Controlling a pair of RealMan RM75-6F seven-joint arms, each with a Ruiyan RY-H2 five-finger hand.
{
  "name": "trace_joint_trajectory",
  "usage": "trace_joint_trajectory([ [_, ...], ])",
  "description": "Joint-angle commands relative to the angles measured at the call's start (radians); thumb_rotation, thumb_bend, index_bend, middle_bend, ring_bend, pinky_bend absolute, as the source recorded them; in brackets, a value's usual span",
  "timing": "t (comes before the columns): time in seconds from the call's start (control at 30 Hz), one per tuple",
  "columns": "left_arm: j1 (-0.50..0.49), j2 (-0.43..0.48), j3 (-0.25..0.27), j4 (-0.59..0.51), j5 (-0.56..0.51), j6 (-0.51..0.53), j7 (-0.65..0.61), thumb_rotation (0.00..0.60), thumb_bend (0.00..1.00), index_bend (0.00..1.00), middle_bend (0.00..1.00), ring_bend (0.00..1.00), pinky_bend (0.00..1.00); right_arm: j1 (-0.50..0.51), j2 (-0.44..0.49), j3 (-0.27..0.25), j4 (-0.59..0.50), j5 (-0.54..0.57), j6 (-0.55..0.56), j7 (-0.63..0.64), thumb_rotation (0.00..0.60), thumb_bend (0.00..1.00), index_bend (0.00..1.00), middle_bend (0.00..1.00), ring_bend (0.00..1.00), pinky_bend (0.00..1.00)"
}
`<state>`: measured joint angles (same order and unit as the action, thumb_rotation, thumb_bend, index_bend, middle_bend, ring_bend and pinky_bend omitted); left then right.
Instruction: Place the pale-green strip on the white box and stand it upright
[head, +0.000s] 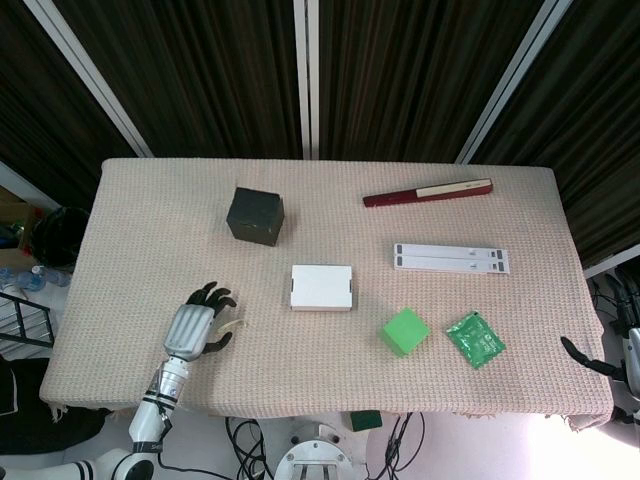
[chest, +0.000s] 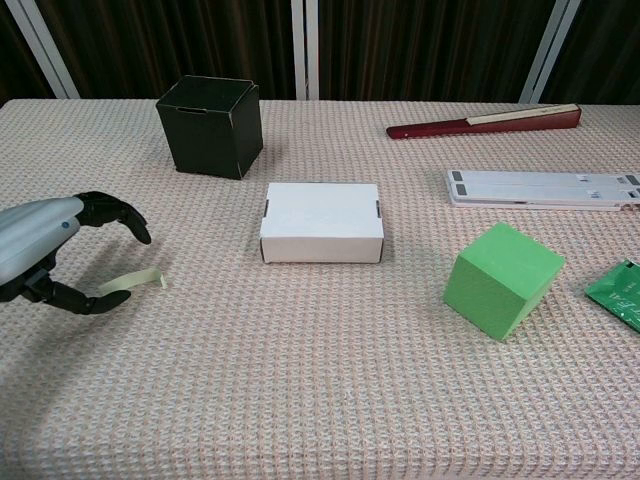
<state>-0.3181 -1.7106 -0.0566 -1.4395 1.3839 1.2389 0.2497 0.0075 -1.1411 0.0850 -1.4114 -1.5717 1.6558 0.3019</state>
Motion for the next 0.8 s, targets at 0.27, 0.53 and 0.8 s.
trace_joint_trajectory([
  [0.27,-0.002,-0.001,-0.004,0.001,-0.011,0.002,0.012,0.6,0.26,0.4,0.22,0.09,0.19,0.005,-0.004,-0.002,0.004,-0.003,-0.01,-0.002,0.442,0.16,0.0,0.0,0.0,0.0],
  [0.53,-0.009,-0.009,-0.008,0.009,-0.023,-0.008,0.015,0.6,0.29,0.44,0.22,0.09,0.19,0.003,-0.004,-0.002,0.007,0.001,-0.009,0.001,0.442,0.16,0.0,0.0,0.0,0.0],
  [0.8,-0.019,-0.016,-0.016,0.021,-0.045,-0.034,-0.01,0.6,0.3,0.45,0.22,0.09,0.19,0.003,-0.004,-0.001,0.013,0.006,-0.013,0.006,0.442,0.18,0.0,0.0,0.0,0.0],
])
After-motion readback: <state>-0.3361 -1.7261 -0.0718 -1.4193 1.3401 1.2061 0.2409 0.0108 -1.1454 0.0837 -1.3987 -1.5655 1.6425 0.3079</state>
